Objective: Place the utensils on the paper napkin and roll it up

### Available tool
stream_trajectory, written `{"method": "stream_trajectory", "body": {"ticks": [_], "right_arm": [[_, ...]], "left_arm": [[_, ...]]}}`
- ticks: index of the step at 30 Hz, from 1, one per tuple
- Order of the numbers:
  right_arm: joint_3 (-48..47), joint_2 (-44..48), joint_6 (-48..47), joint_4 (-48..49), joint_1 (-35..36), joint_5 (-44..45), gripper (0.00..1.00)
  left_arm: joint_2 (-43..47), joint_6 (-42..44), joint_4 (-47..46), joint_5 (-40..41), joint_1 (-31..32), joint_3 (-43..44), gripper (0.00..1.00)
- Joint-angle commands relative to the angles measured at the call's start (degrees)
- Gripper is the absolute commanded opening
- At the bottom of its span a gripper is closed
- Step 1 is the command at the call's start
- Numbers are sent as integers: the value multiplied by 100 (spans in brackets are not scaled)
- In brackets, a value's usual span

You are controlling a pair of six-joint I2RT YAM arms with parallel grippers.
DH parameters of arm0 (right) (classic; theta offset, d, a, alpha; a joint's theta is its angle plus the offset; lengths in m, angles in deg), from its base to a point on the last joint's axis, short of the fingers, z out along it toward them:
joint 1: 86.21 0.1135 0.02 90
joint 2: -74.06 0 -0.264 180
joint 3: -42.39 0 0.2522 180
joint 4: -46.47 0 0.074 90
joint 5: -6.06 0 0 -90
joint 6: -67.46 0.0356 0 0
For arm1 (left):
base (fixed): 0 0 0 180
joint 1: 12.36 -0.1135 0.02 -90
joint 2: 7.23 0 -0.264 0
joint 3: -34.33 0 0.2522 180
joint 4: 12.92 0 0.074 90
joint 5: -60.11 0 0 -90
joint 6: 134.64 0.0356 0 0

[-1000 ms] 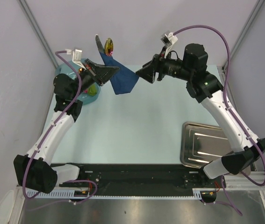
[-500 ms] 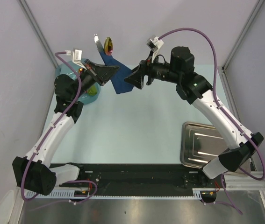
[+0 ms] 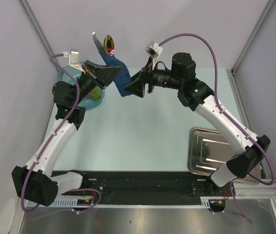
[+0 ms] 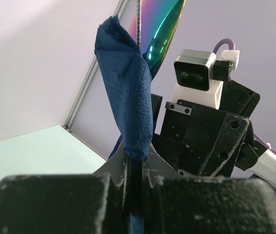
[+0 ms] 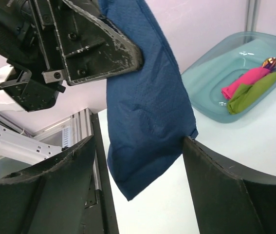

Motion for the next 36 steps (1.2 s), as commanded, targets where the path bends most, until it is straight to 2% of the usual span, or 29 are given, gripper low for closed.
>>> {"method": "stream_trajectory", "body": {"ticks": [1,4,8,11,15,19,23,28,36], "right_arm": [[4,97,-116,321,125,-95,76],[-40,115,-345,207,213,159,75],[-128,202,-688,-258,257,756,79],[-189,377,-864,-478,248,1293,81],[-40,650,-1232,-541,397,2013,88],[101,748,-1856,-365,730,2690,89],[22,695,-2349,-269,1091,2850,87],[13,554,-2236,-233,1215,2683,85],[109,431,-2016,-31,1180,2332,85]], "left_arm": [[150,-101,-407,16,60,28,0],[133,-13,-311,33,86,45,0],[185,136,-127,164,86,36,0],[282,382,190,340,77,36,0],[282,1005,1225,796,86,344,0],[352,1227,1474,1018,130,388,0],[387,1341,1632,1123,183,458,0],[475,1359,1624,1114,262,467,0],[598,902,982,860,280,230,0]]}}
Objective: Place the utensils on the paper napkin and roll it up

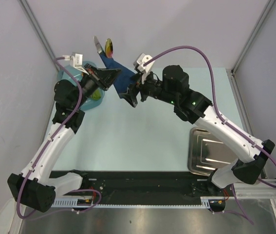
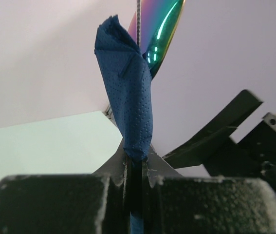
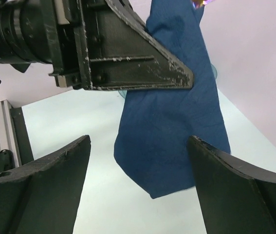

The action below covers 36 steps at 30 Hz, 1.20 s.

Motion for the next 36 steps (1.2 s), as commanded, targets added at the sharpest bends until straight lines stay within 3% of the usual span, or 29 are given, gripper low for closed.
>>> {"method": "stream_trajectory", "body": {"ticks": [1,7,20,27,36], "right_arm": [[13,22,133,421,-20,-289,85],[233,58,379,720,-143,-746,80],[348,49,950,1081,-451,-1714,54],[286,14,1109,1142,-504,-2004,53],[181,5,1083,1063,-512,-1987,61]], "left_arm": [[275,-296,-769,-139,39,79,0],[257,-630,-1138,-262,39,-53,0],[117,-1210,-1849,-666,57,-159,0],[29,-1456,-2184,-904,92,-211,0],[2,-1659,-2422,-1194,136,-352,0]]}}
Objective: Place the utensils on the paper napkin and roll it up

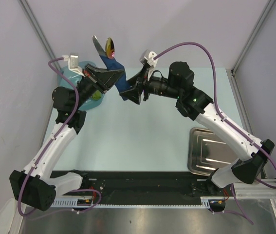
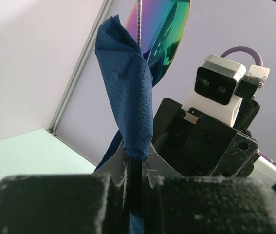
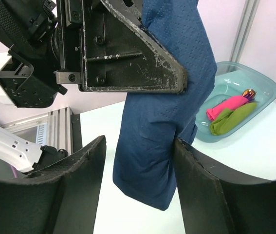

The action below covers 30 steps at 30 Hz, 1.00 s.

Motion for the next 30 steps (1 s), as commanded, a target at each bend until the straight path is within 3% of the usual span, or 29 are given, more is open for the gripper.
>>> {"method": "stream_trajectory", "body": {"ticks": [1,13,22,30], "right_arm": [[-165,22,9,198,19,-76,62],[-253,14,-96,13,10,47,57],[-341,-30,-237,-224,27,170,63],[-253,-31,-26,-154,54,-480,43]], "left_arm": [[70,-273,-514,-326,121,-42,0],[114,-133,-487,-520,226,-130,0],[141,-36,-320,-634,252,-138,0],[70,-167,-566,-599,261,-121,0]]}}
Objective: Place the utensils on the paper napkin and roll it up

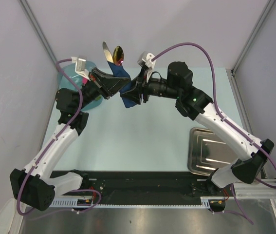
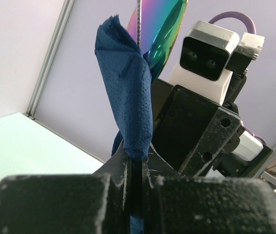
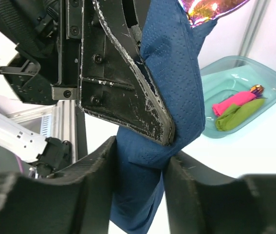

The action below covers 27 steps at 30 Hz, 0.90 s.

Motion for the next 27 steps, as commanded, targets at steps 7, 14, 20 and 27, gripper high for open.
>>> {"method": "stream_trajectory", "body": {"ticks": [7,14,20,27], "right_arm": [[2,46,469,277,76,-840,38],[-42,46,663,216,128,-964,20],[-174,29,585,119,129,-807,0],[-288,46,470,215,76,-437,0]], "left_arm": [[-17,-361,-999,-105,53,12,0],[-88,-511,-1333,-263,18,30,0],[-141,-511,-1247,-378,-96,109,2],[158,-72,-201,-238,-429,-14,52]]}}
